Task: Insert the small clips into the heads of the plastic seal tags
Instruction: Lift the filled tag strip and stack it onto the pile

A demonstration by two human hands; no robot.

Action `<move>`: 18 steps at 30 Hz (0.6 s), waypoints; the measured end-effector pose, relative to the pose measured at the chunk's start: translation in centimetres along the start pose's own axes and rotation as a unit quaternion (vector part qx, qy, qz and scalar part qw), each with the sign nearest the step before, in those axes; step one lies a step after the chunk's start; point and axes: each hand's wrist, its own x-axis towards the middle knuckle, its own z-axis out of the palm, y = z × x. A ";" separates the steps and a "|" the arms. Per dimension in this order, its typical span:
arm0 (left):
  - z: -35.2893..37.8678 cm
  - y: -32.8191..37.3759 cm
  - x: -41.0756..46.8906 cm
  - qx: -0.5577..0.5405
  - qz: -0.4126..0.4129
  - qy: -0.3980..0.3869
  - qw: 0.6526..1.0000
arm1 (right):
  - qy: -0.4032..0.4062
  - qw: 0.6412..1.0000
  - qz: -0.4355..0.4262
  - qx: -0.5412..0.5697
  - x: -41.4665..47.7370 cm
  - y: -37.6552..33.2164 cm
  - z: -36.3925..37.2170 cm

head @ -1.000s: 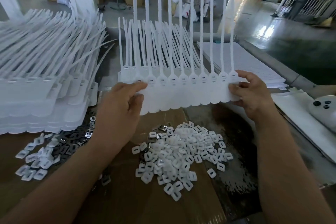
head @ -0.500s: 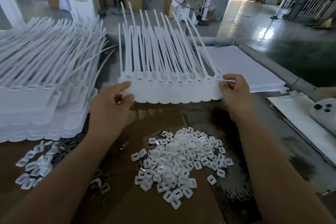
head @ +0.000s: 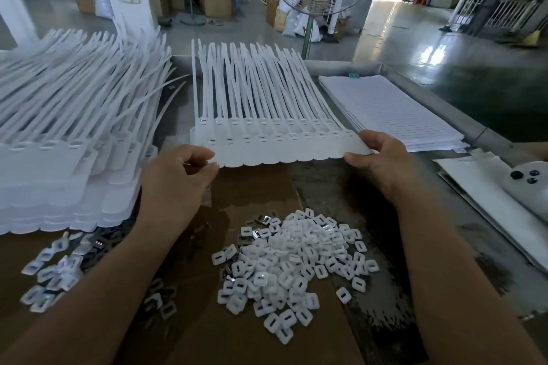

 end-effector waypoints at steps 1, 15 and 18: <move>0.0 0.2 -0.1 -0.007 0.002 -0.005 1.000 | 0.011 1.000 -0.005 -0.006 0.0 0.1 0.2; 0.6 0.2 -0.1 -0.012 0.016 -0.086 0.996 | 0.082 0.993 -0.060 -0.060 0.6 0.5 1.7; 0.6 0.0 0.1 0.022 0.015 -0.096 0.995 | 0.048 0.993 -0.076 -0.075 0.4 0.5 2.1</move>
